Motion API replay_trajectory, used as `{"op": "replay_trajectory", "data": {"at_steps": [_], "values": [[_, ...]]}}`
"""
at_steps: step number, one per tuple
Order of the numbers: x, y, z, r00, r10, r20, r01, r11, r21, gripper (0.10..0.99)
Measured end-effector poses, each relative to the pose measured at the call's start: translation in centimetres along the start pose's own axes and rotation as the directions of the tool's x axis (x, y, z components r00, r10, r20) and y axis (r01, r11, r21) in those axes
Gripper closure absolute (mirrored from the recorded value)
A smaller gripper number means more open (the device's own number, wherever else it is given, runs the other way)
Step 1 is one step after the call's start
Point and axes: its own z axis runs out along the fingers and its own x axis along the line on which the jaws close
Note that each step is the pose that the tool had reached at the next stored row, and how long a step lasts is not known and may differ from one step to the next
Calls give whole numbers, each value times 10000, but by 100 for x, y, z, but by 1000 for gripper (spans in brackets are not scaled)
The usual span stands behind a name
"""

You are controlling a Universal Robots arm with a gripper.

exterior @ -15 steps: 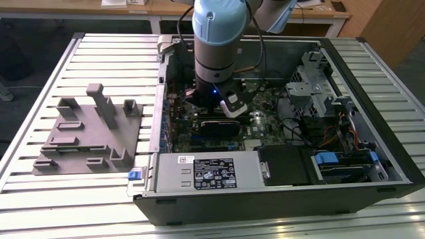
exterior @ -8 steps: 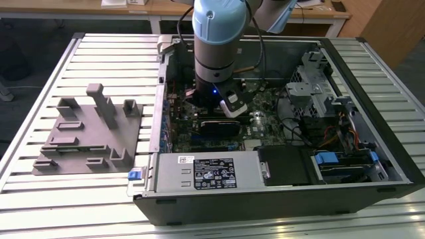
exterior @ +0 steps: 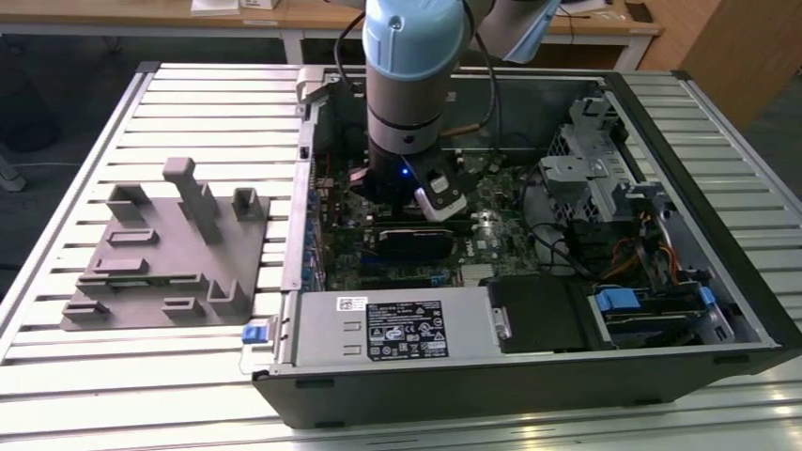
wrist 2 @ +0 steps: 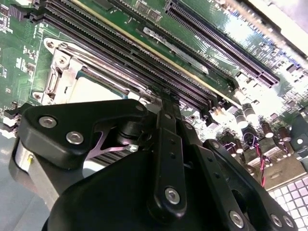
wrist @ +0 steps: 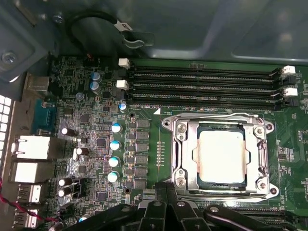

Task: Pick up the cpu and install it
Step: 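Install the second cpu locking lever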

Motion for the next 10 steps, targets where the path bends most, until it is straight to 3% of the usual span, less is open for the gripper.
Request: {"op": "replay_trajectory", "data": {"at_steps": [10], "values": [[-3, 63, 14, 10000, -2, 5, 2, 10000, 2, 980]]}}
